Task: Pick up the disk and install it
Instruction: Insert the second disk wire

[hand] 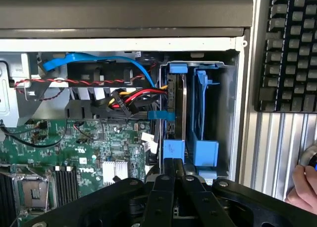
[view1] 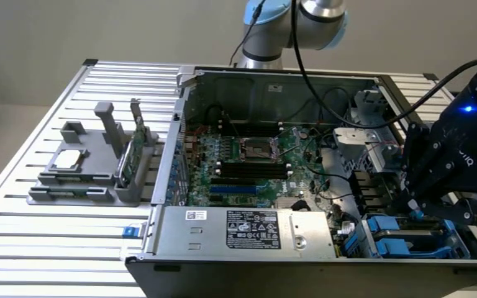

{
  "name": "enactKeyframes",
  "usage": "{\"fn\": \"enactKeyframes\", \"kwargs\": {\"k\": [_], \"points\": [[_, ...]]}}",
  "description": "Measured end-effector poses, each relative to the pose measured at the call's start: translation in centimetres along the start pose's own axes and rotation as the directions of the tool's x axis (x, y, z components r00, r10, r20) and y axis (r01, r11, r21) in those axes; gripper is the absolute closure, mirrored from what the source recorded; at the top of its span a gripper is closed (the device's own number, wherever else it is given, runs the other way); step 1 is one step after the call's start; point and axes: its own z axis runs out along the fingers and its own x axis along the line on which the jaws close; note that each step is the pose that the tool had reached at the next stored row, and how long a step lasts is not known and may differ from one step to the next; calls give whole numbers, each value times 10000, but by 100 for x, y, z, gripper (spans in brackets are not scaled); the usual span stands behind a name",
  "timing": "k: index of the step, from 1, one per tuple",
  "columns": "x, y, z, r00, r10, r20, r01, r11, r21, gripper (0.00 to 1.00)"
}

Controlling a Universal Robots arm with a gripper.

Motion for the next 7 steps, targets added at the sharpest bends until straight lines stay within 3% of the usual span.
{"fn": "enactKeyframes", "kwargs": {"k": [7], "points": [[0,0,0,10000,0,1,0,10000,0,89]]}}
